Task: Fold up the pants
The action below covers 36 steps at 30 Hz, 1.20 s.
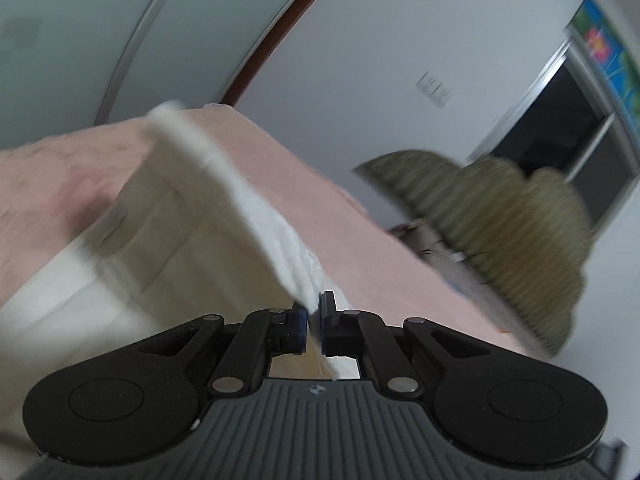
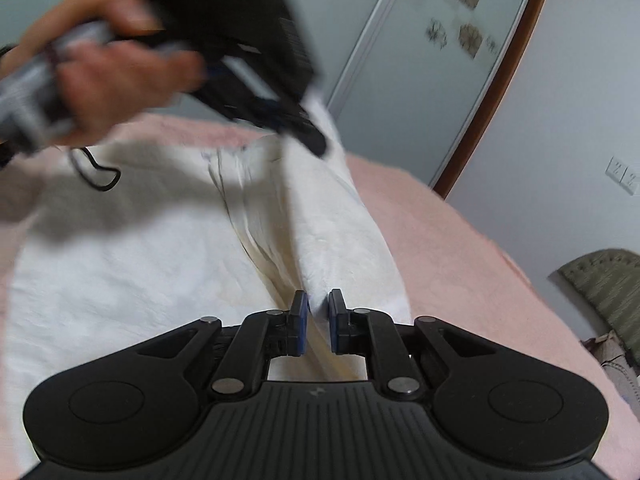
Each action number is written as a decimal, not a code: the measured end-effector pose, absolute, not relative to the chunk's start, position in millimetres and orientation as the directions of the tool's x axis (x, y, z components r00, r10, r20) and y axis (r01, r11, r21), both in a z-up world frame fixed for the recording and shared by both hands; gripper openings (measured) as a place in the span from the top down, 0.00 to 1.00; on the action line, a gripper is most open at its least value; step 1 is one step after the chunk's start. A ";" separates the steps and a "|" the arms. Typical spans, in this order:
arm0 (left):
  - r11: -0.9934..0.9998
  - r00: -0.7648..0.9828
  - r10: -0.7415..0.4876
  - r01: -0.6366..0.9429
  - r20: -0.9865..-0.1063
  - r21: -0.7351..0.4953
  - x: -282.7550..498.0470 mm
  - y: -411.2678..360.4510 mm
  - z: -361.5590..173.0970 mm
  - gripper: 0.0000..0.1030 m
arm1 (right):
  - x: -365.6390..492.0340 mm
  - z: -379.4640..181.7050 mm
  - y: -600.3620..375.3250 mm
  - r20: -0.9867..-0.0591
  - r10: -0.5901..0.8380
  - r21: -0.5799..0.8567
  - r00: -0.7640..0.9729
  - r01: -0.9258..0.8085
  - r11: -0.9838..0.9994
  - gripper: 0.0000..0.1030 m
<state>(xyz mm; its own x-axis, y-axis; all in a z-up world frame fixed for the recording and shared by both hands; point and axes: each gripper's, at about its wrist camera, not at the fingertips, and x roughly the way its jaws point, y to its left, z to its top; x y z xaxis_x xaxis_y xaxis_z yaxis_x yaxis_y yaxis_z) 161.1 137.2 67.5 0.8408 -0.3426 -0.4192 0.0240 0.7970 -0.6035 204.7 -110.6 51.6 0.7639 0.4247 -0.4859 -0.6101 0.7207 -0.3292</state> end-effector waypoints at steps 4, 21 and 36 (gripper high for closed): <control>0.782 0.852 -0.328 0.002 -0.408 -0.623 105.9 144.3 55.2 0.94 | 168.9 57.6 -106.1 -0.488 0.465 -0.307 0.738 -0.644 0.701 0.90; 0.639 0.849 -0.248 -0.219 -0.467 -0.737 141.8 167.0 12.2 0.49 | 138.3 3.2 -132.1 -0.447 0.065 -0.653 0.892 -0.375 0.658 0.53; 0.816 0.843 -0.224 -0.113 -0.489 -0.568 99.1 179.2 52.1 0.93 | 88.3 34.2 -131.0 -0.543 0.154 -0.563 0.826 -0.494 0.663 0.94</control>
